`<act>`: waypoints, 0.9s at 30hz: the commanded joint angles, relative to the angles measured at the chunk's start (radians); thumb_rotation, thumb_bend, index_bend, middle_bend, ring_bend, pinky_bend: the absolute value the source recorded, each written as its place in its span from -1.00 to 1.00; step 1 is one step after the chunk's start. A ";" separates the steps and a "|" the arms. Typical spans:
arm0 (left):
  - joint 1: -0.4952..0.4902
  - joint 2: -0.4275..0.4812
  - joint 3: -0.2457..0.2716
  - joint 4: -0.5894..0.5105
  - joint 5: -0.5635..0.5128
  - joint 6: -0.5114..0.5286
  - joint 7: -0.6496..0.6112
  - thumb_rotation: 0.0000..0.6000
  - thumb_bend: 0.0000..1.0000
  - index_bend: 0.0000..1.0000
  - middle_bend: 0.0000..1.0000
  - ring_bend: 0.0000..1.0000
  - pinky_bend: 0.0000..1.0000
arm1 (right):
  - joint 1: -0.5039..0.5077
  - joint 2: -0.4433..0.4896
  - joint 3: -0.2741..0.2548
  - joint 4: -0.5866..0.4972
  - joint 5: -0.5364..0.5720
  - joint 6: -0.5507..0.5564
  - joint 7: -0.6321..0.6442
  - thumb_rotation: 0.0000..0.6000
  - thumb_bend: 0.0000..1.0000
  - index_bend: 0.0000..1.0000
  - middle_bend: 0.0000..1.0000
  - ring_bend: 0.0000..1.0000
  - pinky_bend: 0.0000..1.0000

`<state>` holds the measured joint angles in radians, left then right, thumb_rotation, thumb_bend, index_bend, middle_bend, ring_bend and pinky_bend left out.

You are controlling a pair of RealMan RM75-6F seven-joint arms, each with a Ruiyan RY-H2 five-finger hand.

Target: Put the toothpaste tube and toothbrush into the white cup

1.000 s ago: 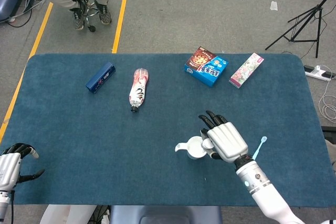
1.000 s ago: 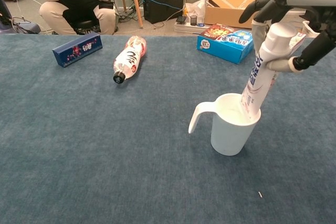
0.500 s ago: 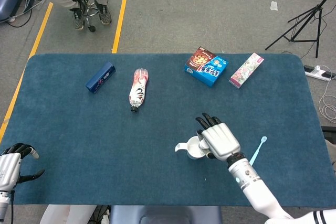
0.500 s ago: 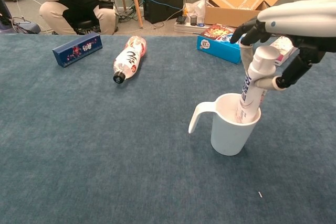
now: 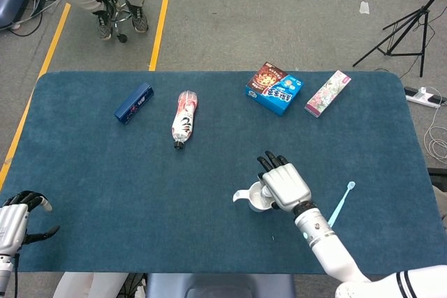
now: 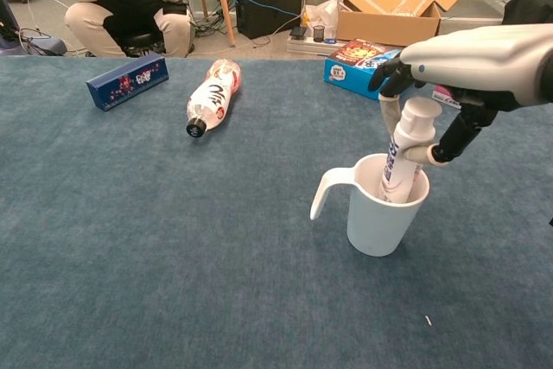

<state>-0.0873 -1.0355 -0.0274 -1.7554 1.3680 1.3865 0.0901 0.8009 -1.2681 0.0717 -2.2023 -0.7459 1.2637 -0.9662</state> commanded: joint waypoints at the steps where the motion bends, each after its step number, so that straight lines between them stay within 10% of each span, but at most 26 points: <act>1: 0.000 0.001 0.000 -0.001 0.000 0.000 -0.001 1.00 -1.00 0.01 -0.24 -0.53 -0.44 | 0.008 -0.011 0.000 0.011 0.011 -0.001 -0.003 1.00 -0.30 0.30 -0.68 -1.00 -0.62; 27: 0.005 0.011 0.000 -0.008 0.006 0.009 -0.012 1.00 -1.00 0.01 -0.24 -0.53 -0.44 | 0.070 -0.103 -0.004 0.088 0.079 -0.009 -0.003 1.00 -0.30 0.30 -0.68 -1.00 -0.62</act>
<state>-0.0827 -1.0250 -0.0277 -1.7634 1.3743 1.3953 0.0785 0.8699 -1.3696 0.0679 -2.1161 -0.6683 1.2561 -0.9704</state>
